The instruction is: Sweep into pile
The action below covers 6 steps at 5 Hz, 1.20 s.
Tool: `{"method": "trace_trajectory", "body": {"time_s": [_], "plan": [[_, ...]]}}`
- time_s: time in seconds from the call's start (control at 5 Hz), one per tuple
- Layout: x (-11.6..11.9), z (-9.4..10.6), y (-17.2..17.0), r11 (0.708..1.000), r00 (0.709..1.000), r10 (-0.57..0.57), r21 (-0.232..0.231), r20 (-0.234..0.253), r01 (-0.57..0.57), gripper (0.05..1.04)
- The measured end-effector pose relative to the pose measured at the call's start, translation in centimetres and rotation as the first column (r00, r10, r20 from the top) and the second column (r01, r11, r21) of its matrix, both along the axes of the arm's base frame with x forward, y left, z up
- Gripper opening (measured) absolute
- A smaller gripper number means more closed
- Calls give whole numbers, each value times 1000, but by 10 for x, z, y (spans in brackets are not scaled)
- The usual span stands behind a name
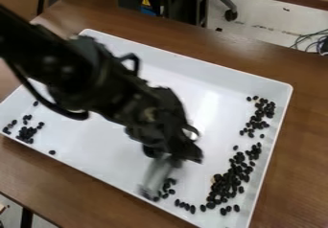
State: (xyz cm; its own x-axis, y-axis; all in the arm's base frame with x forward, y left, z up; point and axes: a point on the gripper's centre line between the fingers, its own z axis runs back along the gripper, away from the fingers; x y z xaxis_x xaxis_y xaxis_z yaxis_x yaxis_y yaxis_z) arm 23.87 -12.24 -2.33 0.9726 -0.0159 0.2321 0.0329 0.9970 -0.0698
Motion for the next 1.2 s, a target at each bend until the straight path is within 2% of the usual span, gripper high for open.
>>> {"method": "trace_trajectory", "body": {"time_s": [0.2,0.4,0.6,0.8,1.2], "plan": [[1,0,-28,1000,1000,-26,13,4,26,363],[3,1,-34,1000,1000,-13,14,6,13,363],[2,2,-32,999,1000,11,34,-11,-11,363],[8,11,-13,998,1000,26,65,-8,-25,363],[24,18,47,980,999,-42,191,-22,46,363]]}}
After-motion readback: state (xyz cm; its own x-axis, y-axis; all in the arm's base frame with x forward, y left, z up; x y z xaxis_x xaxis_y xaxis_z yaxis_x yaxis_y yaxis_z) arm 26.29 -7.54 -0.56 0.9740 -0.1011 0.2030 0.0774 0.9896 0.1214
